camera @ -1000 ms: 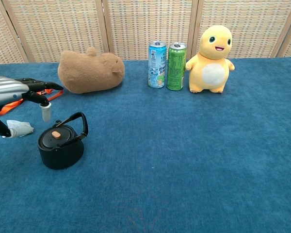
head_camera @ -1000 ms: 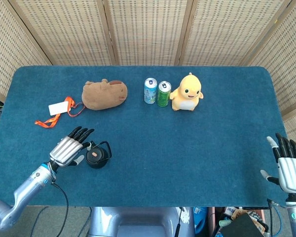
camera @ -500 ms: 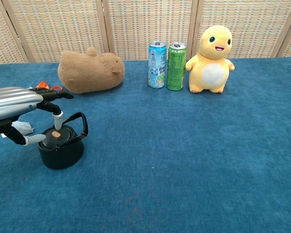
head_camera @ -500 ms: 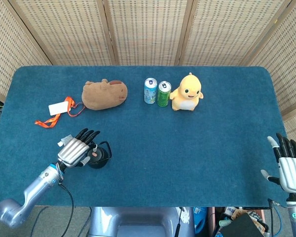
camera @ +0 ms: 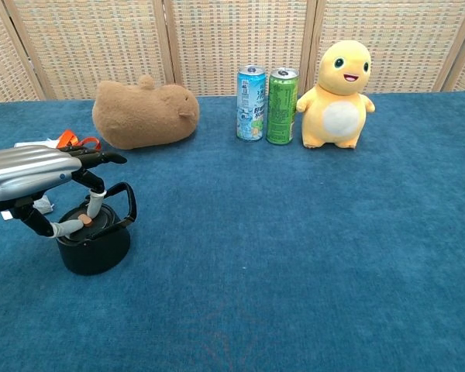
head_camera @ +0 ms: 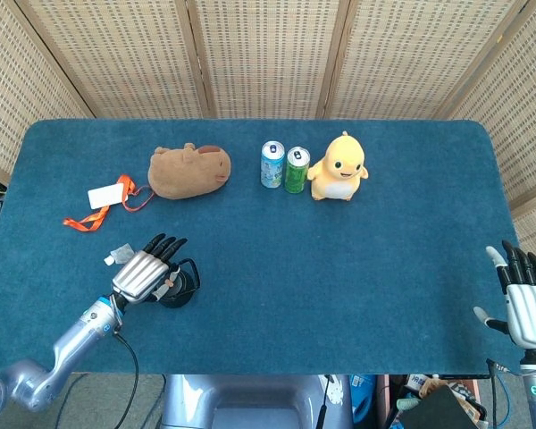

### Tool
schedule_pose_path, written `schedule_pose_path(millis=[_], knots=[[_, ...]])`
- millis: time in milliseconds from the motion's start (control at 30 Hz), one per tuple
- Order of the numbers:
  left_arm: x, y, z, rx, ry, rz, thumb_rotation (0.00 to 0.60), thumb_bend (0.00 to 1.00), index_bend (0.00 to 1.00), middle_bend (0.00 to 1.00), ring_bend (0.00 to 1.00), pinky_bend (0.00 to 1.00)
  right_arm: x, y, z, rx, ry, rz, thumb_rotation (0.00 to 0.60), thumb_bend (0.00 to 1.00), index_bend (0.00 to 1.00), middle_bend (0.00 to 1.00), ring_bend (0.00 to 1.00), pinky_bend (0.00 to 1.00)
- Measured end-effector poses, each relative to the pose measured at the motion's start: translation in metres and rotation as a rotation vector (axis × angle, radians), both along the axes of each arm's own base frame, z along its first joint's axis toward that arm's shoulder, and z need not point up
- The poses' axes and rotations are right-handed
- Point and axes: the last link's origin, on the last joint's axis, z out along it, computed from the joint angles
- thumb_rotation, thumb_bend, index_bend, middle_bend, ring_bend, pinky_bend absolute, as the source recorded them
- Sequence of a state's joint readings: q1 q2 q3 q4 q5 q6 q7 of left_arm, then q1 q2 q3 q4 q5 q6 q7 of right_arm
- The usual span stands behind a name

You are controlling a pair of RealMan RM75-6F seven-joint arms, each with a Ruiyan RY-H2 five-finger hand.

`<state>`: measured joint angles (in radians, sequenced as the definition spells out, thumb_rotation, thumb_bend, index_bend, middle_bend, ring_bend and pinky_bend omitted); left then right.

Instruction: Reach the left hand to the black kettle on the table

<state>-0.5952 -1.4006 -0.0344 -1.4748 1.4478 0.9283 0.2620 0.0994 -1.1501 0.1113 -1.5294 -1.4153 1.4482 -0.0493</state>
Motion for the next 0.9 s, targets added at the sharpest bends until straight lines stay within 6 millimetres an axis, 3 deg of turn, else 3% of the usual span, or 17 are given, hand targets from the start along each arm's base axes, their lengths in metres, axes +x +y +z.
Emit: schedule_pose_path(millis=[167,433,600,900], knots=[[0.005,0.000,0.007,0.019,-0.028,-0.003,0.600,0.41,0.59,0.00,0.00,0.00,0.000,0.000,-0.001,0.002,0.001,0.000,0.600,0.00,0.00,0.00,0.00,0.00],[0.009,0.002,0.039,0.078,-0.089,-0.007,0.600,0.41,0.59,0.00,0.00,0.00,0.001,0.001,-0.003,0.010,0.003,0.002,0.600,0.00,0.00,0.00,0.00,0.00],[-0.012,0.000,0.052,0.102,-0.081,0.057,0.600,0.41,0.59,0.00,0.00,0.00,0.001,0.002,-0.003,0.010,0.001,0.003,0.600,0.00,0.00,0.00,0.00,0.00],[-0.052,-0.007,0.052,0.104,-0.032,0.154,0.600,0.41,0.59,0.00,0.00,0.00,0.002,0.002,-0.006,0.022,0.007,0.004,0.600,0.00,0.00,0.00,0.00,0.00]])
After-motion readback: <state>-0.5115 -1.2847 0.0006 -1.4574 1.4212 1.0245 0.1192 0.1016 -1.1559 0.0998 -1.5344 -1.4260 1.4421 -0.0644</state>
